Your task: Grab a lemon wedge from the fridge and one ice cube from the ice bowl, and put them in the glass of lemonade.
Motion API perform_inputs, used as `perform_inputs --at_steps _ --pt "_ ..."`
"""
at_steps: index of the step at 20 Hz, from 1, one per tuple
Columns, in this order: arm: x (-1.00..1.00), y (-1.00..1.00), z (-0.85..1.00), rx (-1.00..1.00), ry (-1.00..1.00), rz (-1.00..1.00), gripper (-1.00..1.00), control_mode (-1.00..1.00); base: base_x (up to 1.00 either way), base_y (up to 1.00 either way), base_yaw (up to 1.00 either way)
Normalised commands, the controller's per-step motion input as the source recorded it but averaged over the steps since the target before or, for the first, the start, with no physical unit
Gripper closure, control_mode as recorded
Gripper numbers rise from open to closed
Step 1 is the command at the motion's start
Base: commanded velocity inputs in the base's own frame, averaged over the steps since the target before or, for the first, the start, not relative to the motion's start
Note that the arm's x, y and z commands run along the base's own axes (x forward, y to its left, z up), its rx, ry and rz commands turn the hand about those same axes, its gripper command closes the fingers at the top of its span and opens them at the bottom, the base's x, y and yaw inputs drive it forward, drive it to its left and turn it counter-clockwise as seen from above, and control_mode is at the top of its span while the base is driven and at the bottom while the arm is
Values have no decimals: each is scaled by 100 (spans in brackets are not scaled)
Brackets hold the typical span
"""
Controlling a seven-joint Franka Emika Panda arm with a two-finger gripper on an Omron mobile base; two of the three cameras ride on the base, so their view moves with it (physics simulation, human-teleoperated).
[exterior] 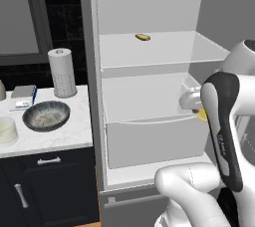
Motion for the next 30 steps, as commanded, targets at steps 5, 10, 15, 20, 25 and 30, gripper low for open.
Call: perform_inputs --at_steps 5,10,15,20,25,30 --pt "-27 1 8 0 -5 1 100 -100 0 0 0" --pt "-3 0 0 0 0 0 100 -100 0 0 0" --pt "-7 0 0 0 0 0 100 100 -53 53 0" --pt "0 0 0 0 0 0 100 100 -2 100 -6" --pt "0 0 0 0 0 0 100 100 10 100 -7" --pt "0 0 0 0 0 0 100 100 38 100 -5"
